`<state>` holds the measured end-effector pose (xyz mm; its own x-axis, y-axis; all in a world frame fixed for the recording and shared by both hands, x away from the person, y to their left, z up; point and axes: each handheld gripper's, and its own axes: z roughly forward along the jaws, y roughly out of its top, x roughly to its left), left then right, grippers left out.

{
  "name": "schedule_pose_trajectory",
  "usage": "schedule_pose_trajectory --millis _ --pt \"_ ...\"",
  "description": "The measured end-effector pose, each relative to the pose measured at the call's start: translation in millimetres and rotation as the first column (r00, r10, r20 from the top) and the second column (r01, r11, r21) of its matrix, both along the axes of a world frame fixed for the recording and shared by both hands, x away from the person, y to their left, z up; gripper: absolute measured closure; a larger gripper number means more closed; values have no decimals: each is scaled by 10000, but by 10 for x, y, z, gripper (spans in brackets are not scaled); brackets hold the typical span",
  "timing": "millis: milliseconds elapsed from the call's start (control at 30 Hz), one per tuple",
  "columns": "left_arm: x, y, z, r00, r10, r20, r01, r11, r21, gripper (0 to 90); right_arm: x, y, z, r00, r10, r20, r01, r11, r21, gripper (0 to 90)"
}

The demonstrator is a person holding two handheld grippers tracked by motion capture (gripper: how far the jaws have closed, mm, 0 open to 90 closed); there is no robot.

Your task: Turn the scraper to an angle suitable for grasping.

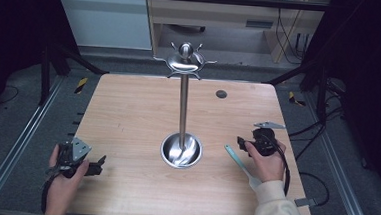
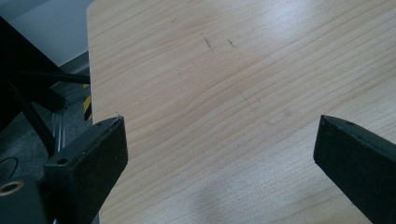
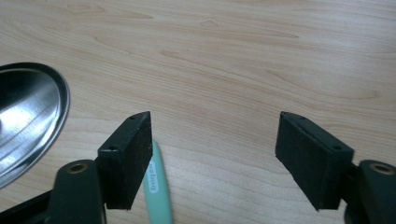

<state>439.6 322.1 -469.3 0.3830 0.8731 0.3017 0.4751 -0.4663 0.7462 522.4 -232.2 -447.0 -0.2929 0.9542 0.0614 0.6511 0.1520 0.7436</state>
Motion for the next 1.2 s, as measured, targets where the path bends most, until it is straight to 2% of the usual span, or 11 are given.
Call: schedule_pose_trajectory --millis 167,267,333,400,433,467,533,633,867,1033,1200 --pt "5 13 0 10000 32 7 -32 10000 -23 27 -9 90 5 9989 454 124 -449 9984 -335 392" --pt "0 18 2 10000 55 24 -55 10000 -55 27 -32 182 23 9939 1070 258 -1052 9924 -641 497" --pt "-2 15 2 10000 54 30 -53 10000 -53 27 -72 292 27 9820 1865 287 -1822 9767 -1136 582" --pt "-2 15 3 10000 37 15 -37 10000 -25 28 -82 330 22 9765 2139 272 -2085 9689 -1332 613" --pt "-1 15 3 10000 16 -7 -16 10000 -5 27 -99 407 -1 9638 2666 112 -2613 9515 -1626 679" --pt "0 14 2 10000 6 -18 -6 10000 -1 27 -104 441 -13 9576 2880 28 -2833 9437 -1709 711" --pt "2 14 1 10000 14 -18 -14 10000 -6 27 -106 465 -23 9539 3000 -40 -2957 9379 -1814 748" --pt "3 12 -1 10000 10 -24 -10 10000 2 27 -105 560 -71 9394 3393 -495 -3423 9189 -1960 855" --pt "0 5 -1 10000 5 11 -5 10000 -16 27 -64 585 -164 9332 3367 -1253 -3555 9158 -1870 900" --pt "2 3 -3 10000 -24 -16 24 10000 2 27 -39 566 -185 9393 3186 -1274 -3378 9236 -1810 900" --pt "5 2 -4 10000 -25 -24 25 10000 34 27 -12 542 -215 9380 3123 -1505 -3374 9222 -1888 900"
